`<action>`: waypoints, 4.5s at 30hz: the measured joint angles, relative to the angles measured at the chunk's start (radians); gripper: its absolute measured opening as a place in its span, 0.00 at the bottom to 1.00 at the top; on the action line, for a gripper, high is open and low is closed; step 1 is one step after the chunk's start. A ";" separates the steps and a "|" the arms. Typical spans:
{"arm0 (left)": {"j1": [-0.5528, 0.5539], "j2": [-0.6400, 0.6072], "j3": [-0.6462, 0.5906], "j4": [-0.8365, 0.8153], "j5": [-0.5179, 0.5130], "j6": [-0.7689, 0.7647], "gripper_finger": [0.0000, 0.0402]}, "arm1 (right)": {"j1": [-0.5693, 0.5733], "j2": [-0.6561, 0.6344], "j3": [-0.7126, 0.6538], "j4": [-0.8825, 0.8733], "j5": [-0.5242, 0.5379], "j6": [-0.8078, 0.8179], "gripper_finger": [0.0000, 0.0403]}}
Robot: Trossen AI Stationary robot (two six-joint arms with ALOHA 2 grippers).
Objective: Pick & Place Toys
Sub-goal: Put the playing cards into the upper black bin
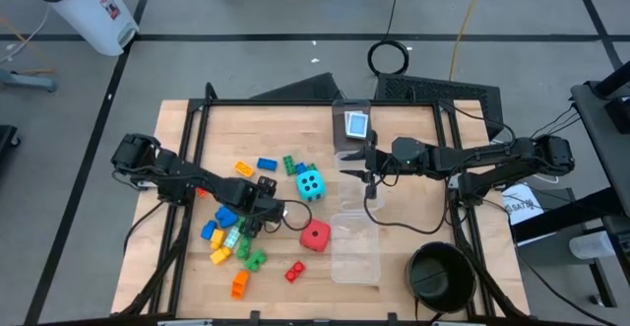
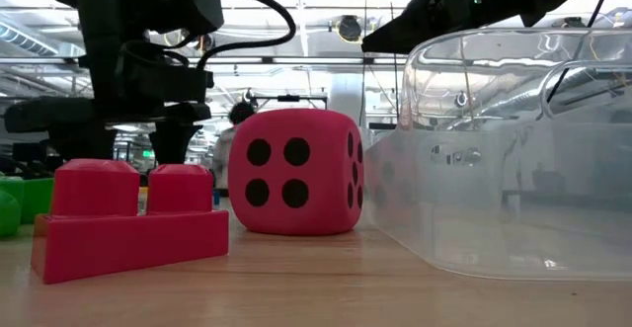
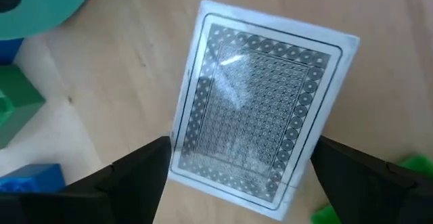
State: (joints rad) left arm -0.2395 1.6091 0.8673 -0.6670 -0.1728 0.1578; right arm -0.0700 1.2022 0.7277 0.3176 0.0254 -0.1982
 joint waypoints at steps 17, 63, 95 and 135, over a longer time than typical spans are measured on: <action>0.166 0.008 0.000 0.132 0.066 0.162 0.88 | 0.000 0.000 0.000 -0.002 0.000 0.001 0.29; 0.082 0.008 0.006 0.138 0.184 -0.291 0.96 | 0.000 0.000 0.000 -0.017 -0.003 0.003 0.29; 0.081 0.074 0.007 0.113 0.192 -0.403 0.27 | 0.005 0.000 0.000 -0.023 -0.001 0.003 0.29; 0.089 -0.025 0.317 0.101 -0.020 -0.217 0.16 | 0.089 0.532 0.198 0.368 -0.154 0.104 0.39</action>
State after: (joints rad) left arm -0.1501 1.5845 1.1847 -0.5655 -0.1928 -0.0590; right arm 0.0193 1.7344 0.9254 0.6857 -0.1287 -0.0940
